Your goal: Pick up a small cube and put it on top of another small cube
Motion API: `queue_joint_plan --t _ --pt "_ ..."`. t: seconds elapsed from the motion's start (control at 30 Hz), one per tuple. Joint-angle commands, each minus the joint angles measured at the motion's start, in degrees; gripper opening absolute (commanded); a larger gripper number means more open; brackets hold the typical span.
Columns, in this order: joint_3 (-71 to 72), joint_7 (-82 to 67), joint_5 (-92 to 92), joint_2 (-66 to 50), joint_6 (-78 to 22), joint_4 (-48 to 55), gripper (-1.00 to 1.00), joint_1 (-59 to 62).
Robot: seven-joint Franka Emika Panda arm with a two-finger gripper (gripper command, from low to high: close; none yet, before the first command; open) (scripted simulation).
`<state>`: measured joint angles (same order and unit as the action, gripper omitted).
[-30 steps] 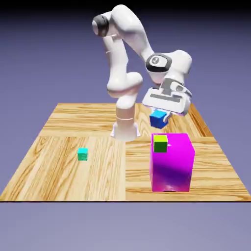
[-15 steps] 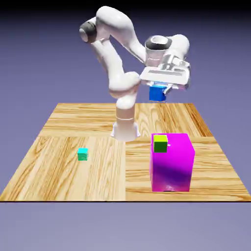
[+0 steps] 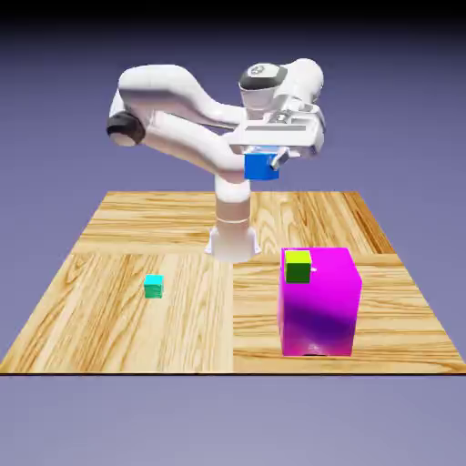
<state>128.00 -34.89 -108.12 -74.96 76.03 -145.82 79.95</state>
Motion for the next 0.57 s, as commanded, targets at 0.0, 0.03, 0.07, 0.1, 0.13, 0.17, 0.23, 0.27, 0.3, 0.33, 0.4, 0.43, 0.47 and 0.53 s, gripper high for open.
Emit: queue_joint_plan --t 0.0,0.03,0.07,0.1,0.13,0.17,0.23,0.27,0.3,0.33,0.4,0.43,0.47,0.53 --pt "-1.4 -0.2 -1.7 -2.1 -1.9 -0.1 -1.00 -2.0" --pt "-2.8 -0.3 -3.4 -4.2 -3.9 -0.1 -1.00 -4.1" --pt "-4.2 -0.5 -5.0 -6.2 -5.9 -0.2 -1.00 -6.1" --pt "-5.6 -0.6 -6.7 -8.3 -7.8 -0.2 -1.00 -8.2" --pt "-7.0 -0.8 -8.4 -10.4 -9.8 -0.3 -1.00 -10.2" --pt "-8.4 -0.9 -10.0 -12.5 -11.8 -0.3 -1.00 -12.3" --pt "-11.2 -1.3 -13.4 -16.6 -15.7 -0.4 -1.00 -16.4" --pt "-12.7 -1.4 -15.0 -18.7 -17.7 -0.5 -1.00 -18.4" --pt "-14.1 -1.6 -16.7 -20.8 -19.7 -0.6 -1.00 -20.5" --pt "-15.5 -1.7 -18.3 -22.8 -21.6 -0.6 -1.00 -22.5" --pt "-17.6 -2.0 -20.8 -25.9 -24.6 -0.7 -1.00 -25.6" --pt "-17.6 -2.0 -20.8 -25.9 -24.6 -0.7 1.00 -25.6" --pt "-17.6 -2.0 -20.8 -25.9 -24.6 -0.7 1.00 -25.6" --pt "-14.8 -1.7 -17.5 -21.8 -20.7 -0.6 1.00 -21.5"
